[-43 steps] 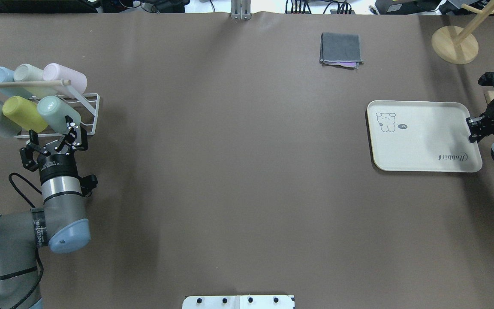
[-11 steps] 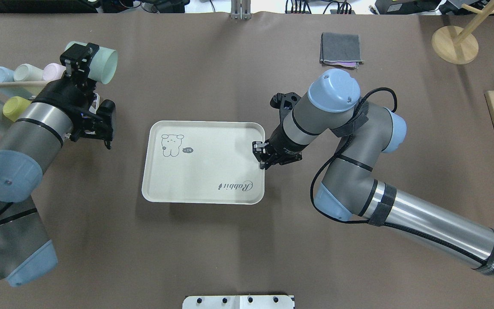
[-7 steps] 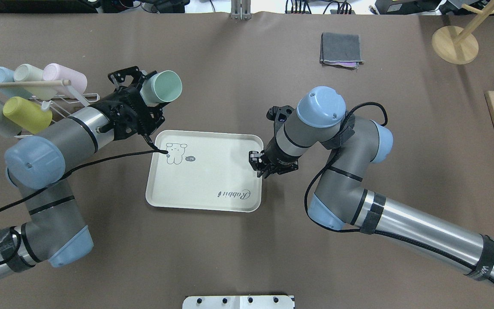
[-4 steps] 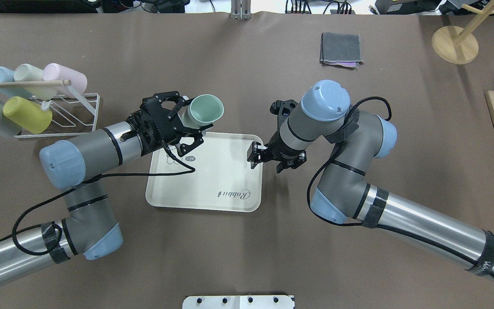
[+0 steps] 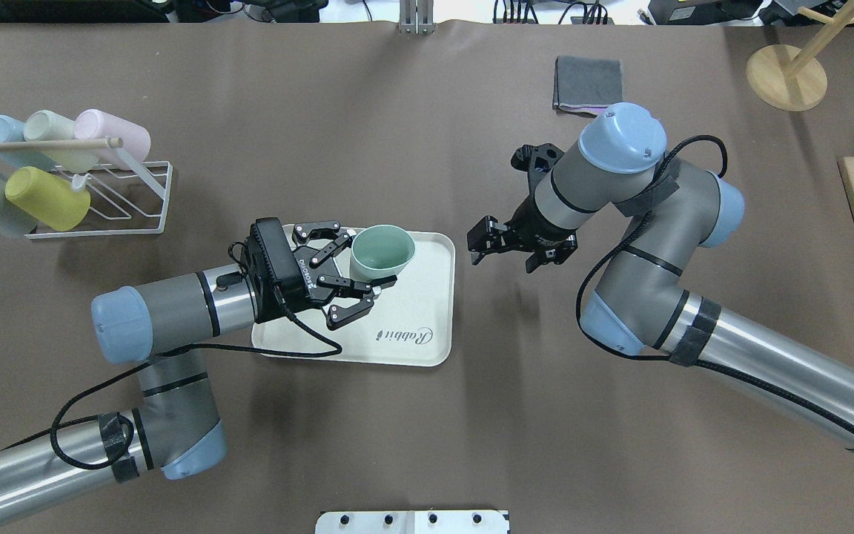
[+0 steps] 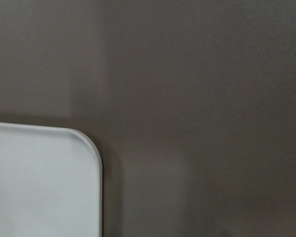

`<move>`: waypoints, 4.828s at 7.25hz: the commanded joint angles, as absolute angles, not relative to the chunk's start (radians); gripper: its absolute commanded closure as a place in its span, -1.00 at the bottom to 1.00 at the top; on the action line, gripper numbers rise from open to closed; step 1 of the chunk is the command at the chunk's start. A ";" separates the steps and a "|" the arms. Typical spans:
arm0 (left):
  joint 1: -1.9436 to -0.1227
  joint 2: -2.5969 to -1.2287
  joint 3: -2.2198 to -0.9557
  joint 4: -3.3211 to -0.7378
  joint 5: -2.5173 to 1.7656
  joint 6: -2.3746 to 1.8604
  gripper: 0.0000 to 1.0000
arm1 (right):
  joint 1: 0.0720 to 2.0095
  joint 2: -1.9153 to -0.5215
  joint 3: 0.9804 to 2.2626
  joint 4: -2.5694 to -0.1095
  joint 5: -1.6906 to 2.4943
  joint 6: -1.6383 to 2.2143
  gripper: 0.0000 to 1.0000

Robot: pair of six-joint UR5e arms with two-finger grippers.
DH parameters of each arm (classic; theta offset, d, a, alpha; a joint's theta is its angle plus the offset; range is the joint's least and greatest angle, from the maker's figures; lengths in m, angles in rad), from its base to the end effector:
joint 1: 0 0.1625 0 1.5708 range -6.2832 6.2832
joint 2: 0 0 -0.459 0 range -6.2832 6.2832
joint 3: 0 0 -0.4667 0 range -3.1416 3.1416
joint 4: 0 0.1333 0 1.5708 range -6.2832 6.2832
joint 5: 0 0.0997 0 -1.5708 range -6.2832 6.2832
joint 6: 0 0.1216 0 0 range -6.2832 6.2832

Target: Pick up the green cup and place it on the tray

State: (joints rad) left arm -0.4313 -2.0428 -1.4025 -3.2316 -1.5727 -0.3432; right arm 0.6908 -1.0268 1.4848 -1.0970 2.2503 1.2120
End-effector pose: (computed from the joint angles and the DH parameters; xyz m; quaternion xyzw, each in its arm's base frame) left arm 0.6058 -0.4253 0.2930 0.6131 0.5621 0.2160 0.5114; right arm -0.5738 -0.5482 0.3253 -0.0455 -0.5157 -0.0085 0.8555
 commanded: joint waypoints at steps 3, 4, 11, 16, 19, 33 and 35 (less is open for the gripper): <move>-0.443 -2.069 -1.280 -3.261 -1.539 -0.445 0.69 | 0.796 -1.046 1.494 -1.277 2.309 0.835 -1.00; -0.446 -2.072 -1.267 -3.258 -1.516 -0.463 0.69 | 0.836 -1.048 1.517 -1.384 2.325 0.745 -1.00; -0.414 -2.120 -1.177 -3.264 -1.465 -0.477 0.69 | 1.072 -1.477 1.750 -1.448 2.345 0.529 -1.00; -0.393 -2.123 -1.181 -3.266 -1.466 -0.477 0.12 | 1.358 -1.620 1.779 -1.613 2.372 0.110 -1.00; -0.393 -2.122 -1.184 -3.264 -1.465 -0.474 -0.58 | 1.494 -1.641 1.750 -1.724 2.368 -0.075 -1.00; -1.148 -2.130 -1.526 -1.843 -1.947 -0.472 -0.95 | 1.506 -1.664 1.720 -1.720 2.310 -0.060 -1.00; -1.314 -2.073 -1.508 -1.662 -2.095 -0.474 -0.95 | 1.506 -1.663 1.720 -1.720 2.312 -0.060 -1.00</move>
State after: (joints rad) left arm -1.2105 -2.1166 -1.5170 -1.7588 -2.0086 -0.4729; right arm 1.5064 -1.6639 1.7196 -1.7190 2.3105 -0.0600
